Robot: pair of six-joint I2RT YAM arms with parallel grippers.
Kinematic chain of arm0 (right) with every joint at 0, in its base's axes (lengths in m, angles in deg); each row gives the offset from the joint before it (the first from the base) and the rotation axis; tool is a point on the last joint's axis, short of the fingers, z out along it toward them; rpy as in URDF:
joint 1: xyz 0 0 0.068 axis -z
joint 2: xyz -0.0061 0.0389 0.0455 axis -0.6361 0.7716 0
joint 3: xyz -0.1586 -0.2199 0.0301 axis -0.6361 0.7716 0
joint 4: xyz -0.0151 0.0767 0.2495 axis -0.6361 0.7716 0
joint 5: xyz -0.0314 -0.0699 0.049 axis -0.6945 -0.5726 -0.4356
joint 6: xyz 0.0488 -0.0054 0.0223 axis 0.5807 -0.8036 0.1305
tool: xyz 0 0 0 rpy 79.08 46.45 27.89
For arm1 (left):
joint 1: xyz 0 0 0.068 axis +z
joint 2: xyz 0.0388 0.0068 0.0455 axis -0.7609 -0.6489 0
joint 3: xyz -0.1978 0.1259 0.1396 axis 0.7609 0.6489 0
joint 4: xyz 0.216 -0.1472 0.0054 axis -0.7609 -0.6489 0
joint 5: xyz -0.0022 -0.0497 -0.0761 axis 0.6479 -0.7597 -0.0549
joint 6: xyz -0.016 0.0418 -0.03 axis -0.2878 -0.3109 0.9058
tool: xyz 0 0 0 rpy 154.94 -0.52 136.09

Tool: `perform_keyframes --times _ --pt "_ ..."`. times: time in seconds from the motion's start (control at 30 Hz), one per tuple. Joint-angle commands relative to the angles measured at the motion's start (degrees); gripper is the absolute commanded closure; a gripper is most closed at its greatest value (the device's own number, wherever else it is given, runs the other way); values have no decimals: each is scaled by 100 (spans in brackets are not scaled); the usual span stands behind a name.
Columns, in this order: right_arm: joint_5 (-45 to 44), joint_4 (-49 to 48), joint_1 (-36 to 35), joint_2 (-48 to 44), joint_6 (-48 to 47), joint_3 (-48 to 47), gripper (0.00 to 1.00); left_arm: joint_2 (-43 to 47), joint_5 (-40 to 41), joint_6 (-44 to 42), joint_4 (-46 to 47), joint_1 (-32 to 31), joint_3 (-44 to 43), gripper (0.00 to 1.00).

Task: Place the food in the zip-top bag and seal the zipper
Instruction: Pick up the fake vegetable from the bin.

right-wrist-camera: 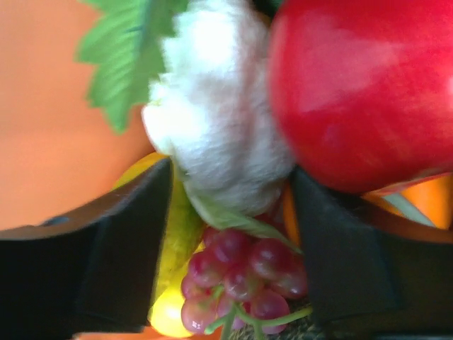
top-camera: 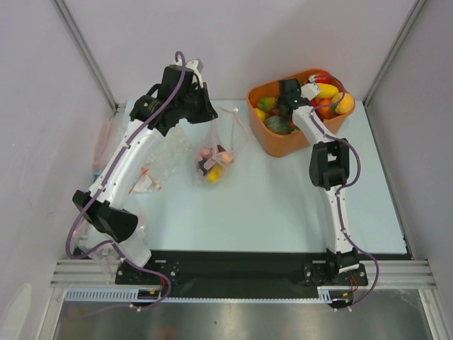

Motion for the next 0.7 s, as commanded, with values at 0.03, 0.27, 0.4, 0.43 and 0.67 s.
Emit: perform_keyframes --times 0.03,0.27,0.4,0.43,0.67 --pt "39 -759 112 -177 -165 452 53 49 2 -120 130 8 -252 100" --pt "91 -1789 51 -1038 -1237 1191 91 -100 -42 -234 138 8 -402 100" --pt "389 -2203 33 -1645 -1458 1842 100 -135 -139 -234 174 8 -411 100" --pt "477 -2230 42 -1820 -1458 2034 100 -144 -165 -234 174 8 -402 100" --pt "882 -2186 156 -2506 -1169 2703 100 -162 -235 -217 226 17 -358 100"
